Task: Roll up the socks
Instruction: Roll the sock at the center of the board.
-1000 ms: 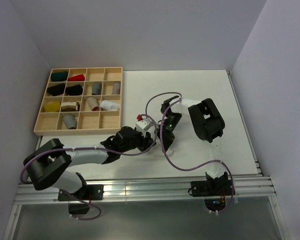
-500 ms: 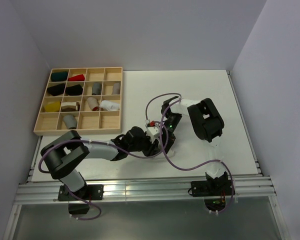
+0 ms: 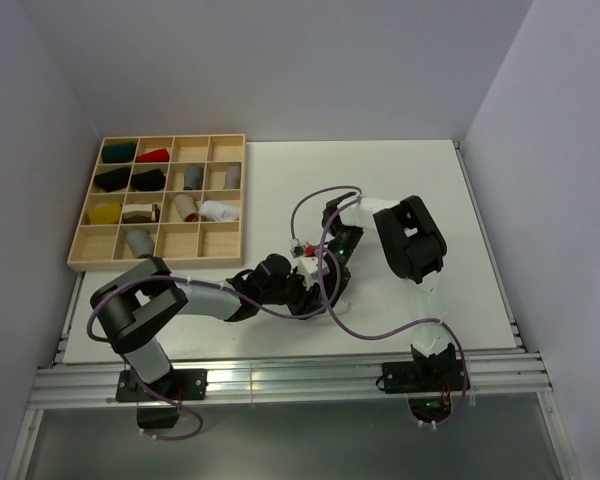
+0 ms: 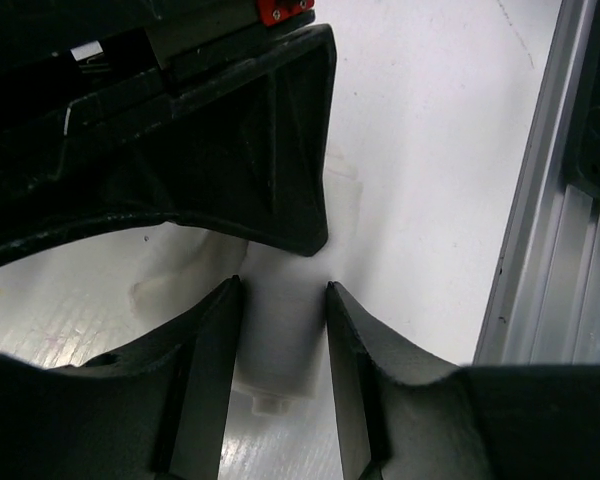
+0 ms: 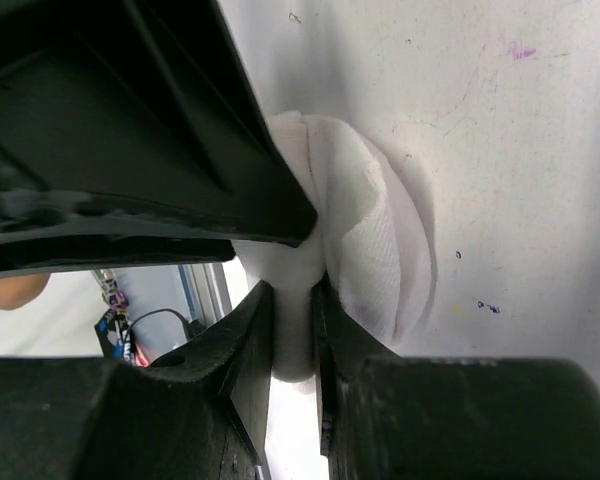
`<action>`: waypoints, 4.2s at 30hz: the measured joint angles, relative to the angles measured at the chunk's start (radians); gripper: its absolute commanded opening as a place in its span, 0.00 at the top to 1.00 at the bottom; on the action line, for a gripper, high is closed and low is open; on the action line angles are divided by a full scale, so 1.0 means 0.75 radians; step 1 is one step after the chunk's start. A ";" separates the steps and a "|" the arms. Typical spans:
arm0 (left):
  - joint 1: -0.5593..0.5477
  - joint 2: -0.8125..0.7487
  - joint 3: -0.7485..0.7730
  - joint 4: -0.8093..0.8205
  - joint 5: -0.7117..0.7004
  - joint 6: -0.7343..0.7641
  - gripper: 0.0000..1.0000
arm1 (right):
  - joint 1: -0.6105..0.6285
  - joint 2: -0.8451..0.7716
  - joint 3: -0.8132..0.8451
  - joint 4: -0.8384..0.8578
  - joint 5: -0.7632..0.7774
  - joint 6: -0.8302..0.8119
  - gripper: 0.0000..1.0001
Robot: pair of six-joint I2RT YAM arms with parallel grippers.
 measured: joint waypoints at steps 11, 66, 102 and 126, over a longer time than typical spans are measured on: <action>0.011 0.135 0.091 0.015 0.075 -0.083 0.90 | -0.011 -0.006 -0.011 0.006 0.048 0.037 0.69; 0.335 0.555 0.616 -0.534 0.739 -0.605 1.00 | 0.202 -1.240 -1.019 1.190 0.569 0.255 0.41; 0.400 0.253 0.088 0.051 0.416 -0.991 0.65 | 0.200 -0.835 -0.771 1.086 0.435 0.236 0.80; 0.173 -0.703 -0.213 -0.020 -0.582 -0.529 0.61 | 0.083 -0.387 -0.285 0.554 0.237 0.234 0.80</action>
